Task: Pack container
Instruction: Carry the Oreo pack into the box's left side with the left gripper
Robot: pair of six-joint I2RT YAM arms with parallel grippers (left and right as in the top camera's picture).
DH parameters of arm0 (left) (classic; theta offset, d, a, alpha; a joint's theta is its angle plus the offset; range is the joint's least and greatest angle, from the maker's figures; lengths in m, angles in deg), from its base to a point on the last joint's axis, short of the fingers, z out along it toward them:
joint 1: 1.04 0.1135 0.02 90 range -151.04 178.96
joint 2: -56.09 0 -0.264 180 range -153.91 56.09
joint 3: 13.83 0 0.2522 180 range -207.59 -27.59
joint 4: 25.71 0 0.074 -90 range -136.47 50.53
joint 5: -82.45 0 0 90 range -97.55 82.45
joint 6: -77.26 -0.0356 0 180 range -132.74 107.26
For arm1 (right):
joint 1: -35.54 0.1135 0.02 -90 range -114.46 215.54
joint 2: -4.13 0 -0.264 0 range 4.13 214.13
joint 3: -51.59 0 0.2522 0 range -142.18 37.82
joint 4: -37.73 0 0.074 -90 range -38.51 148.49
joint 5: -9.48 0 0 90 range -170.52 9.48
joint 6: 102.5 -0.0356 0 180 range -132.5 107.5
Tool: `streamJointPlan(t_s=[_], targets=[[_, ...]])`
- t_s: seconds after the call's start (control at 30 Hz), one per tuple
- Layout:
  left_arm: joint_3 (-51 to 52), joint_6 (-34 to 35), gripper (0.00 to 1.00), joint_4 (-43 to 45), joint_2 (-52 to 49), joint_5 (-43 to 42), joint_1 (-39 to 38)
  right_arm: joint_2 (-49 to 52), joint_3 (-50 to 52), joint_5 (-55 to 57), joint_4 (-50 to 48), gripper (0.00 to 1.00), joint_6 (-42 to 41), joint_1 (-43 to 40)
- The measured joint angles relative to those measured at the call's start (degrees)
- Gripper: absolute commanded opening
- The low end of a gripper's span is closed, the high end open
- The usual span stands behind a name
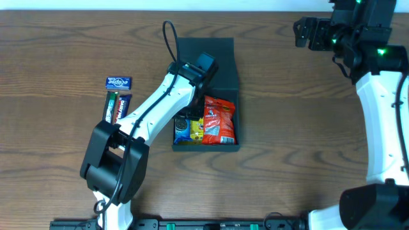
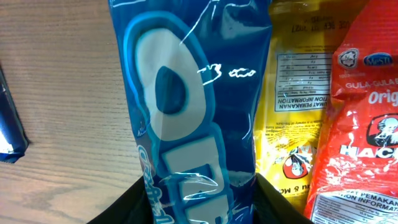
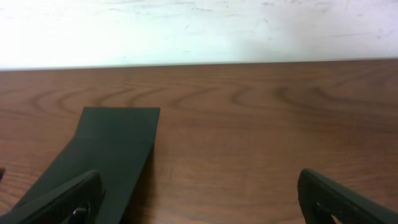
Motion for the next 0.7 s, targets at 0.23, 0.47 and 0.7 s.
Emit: streamJointPlan(t_s=[0.23, 0.47, 0.7], targets=[[0.0, -1.1, 0.06, -0.3, 0.0, -0.1, 0.0, 0.0, 0.0, 0.0, 0.0, 0.99, -0.6, 0.0], [0.7, -1.3, 0.06, -1.0, 0.0, -2.5, 0.0, 0.0, 0.0, 0.0, 0.0, 0.99, -0.9, 0.0], [1.0, -1.3, 0.44, -1.0, 0.0, -3.1, 0.0, 0.0, 0.0, 0.0, 0.0, 0.99, -1.1, 0.0]])
